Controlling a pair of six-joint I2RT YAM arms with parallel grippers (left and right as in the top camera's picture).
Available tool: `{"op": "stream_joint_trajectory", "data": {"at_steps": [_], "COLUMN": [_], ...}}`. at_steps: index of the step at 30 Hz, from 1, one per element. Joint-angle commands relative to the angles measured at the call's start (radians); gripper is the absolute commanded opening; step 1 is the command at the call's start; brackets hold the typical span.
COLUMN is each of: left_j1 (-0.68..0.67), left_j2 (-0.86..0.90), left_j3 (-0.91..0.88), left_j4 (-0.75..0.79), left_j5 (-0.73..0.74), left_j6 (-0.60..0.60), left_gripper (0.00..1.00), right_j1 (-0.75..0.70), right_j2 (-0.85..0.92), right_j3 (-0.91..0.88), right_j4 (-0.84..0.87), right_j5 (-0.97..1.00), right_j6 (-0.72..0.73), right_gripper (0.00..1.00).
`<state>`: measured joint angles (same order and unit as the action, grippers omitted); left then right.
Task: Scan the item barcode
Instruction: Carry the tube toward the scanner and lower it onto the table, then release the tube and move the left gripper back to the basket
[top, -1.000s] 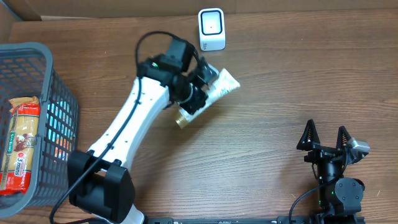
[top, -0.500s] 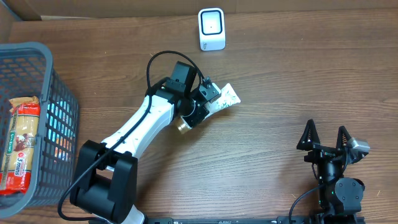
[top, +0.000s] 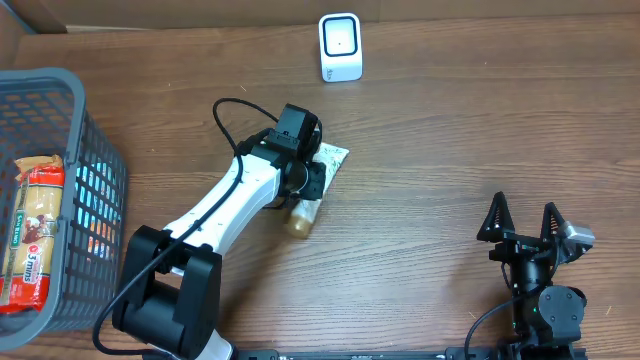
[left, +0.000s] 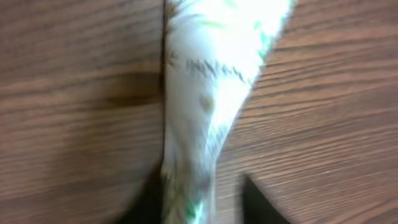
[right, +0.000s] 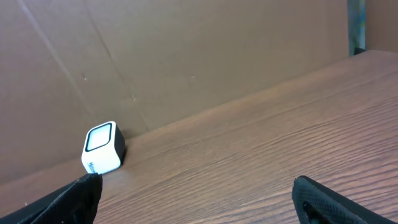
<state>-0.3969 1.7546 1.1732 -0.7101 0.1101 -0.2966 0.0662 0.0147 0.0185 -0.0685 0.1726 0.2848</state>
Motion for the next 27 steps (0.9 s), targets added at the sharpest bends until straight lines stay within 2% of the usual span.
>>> {"op": "stream_joint_trajectory", "data": {"at_steps": [1,2,7,10,16,18,22,27], "left_j1": [0.002,0.002,0.011,0.035,0.168,0.245,0.373,0.56], "left_j2": [-0.014,-0.014,-0.018,-0.032,-0.082,-0.085,-0.085,-0.085], "left_j3": [0.006,0.006,0.022,0.103,0.477,0.689,0.981,1.162], "left_j4": [-0.005,-0.009,-0.023,-0.072,-0.317,-0.429,-0.568,-0.7], "left_j5": [0.068,0.074,0.073,0.068,0.013,0.013,0.013,0.009], "left_j6": [-0.098,-0.091,-0.062,-0.04,0.033,0.065,0.087,0.063], "left_gripper": [0.85,1.0,1.0,1.0,1.0,1.0,1.0,1.0], "right_j1": [0.001,0.001,0.001,0.001,0.001,0.001,0.001,0.001], "right_j2": [-0.011,-0.011,-0.011,-0.011,-0.011,-0.011,-0.011,-0.011], "right_j3": [-0.011,-0.011,-0.011,-0.011,-0.011,-0.011,-0.011,-0.011], "right_j4": [0.006,0.006,0.006,0.006,0.006,0.006,0.006,0.006], "right_j5": [0.01,0.01,0.01,0.01,0.01,0.01,0.01,0.01], "right_j6": [0.002,0.002,0.002,0.002,0.002,0.002,0.002,0.002], "right_gripper": [1.0,1.0,1.0,1.0,1.0,1.0,1.0,1.0]}}
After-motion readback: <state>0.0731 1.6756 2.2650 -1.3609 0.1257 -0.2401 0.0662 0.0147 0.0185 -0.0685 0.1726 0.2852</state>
